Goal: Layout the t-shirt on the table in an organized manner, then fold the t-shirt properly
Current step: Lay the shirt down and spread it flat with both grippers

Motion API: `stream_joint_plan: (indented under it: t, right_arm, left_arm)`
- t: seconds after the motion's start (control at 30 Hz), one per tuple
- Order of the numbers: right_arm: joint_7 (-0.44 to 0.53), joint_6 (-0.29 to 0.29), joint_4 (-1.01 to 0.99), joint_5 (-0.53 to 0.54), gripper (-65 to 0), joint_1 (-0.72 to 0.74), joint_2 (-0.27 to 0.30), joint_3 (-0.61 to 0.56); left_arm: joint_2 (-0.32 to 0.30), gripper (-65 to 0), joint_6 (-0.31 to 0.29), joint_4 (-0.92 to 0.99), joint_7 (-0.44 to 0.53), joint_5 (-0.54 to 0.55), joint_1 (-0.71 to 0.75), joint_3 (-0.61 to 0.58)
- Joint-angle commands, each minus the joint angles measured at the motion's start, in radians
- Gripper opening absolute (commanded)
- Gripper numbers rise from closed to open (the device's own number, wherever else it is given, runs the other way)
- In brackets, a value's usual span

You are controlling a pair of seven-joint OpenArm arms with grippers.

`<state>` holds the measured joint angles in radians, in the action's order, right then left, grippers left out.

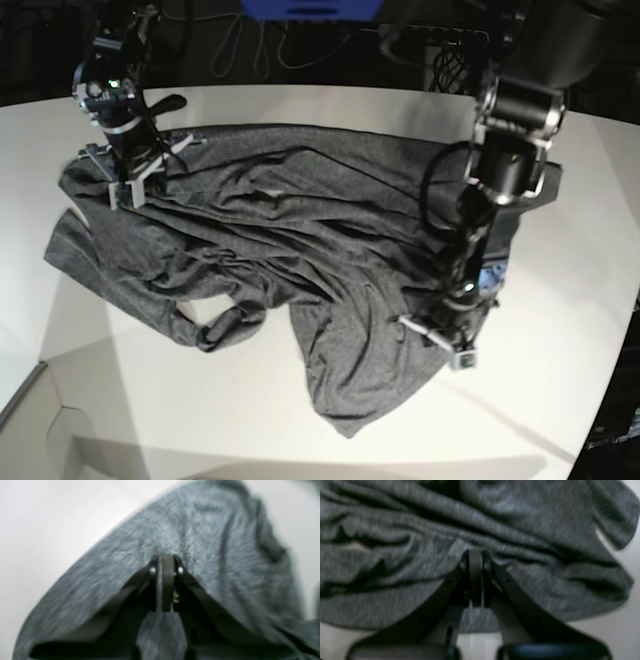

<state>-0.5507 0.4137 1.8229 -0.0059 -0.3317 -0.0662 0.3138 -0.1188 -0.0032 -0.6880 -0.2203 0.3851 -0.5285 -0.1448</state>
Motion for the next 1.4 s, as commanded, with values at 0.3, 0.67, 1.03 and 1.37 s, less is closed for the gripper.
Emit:
stream_joint_plan:
  t: [0.3, 0.67, 1.03, 1.37]
  right_arm:
    - [0.021, -0.002, 0.013, 0.007, -65.0, -0.013, 0.012, 0.000]
    - [0.021, -0.002, 0.011, 0.007, -65.0, 0.012, 0.024, -0.008]
    - [0.021, -0.002, 0.001, 0.007, -65.0, 0.072, 0.024, -0.089]
    - [-0.118, -0.002, -0.113, 0.007, -65.0, 0.286, 0.058, -0.133]
  left_arm:
    - [0.000, -62.4, -0.002, 0.373, 0.296, -0.303, -0.115, 0.006]
    - [-0.238, -62.4, -0.002, 0.391, 0.379, -0.142, -0.029, 0.007]
    - [-0.348, -62.4, -0.002, 0.161, 0.367, 0.091, 0.090, 0.007]
    - [-0.506, -62.4, 0.006, -0.447, 0.167, 0.300, 0.371, 0.047]
